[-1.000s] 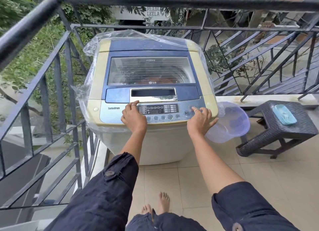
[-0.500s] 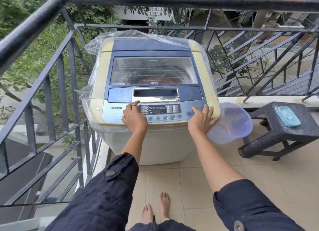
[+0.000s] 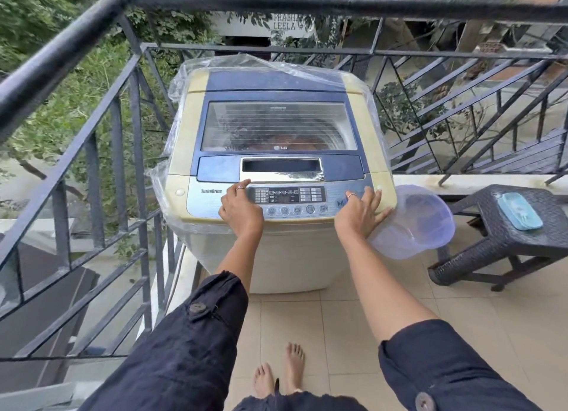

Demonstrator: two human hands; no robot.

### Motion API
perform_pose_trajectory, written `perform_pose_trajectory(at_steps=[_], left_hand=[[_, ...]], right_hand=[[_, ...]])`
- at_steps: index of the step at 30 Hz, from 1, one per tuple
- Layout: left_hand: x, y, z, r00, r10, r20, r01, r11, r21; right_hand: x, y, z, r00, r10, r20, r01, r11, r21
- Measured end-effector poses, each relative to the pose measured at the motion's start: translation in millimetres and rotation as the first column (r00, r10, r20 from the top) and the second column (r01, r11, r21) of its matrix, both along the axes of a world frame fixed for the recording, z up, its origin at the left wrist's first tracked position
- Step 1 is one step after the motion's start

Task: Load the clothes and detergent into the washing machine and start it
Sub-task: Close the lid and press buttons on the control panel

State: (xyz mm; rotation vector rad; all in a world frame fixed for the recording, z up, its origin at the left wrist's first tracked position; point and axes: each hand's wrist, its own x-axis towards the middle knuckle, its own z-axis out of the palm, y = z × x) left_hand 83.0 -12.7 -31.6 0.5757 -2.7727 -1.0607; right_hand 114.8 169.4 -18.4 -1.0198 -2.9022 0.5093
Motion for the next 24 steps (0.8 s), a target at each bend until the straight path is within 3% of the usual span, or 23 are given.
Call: perform_pose_trajectory(at_steps=[24], left_hand=[[-1.8,0.3,1.3,1.000,0.001,0.002,-0.001,1.000,-0.031]], right_hand=[[1.1,2.4,-8.8,0.994,-0.040,-0.105,0.035,0.998,-0.046]])
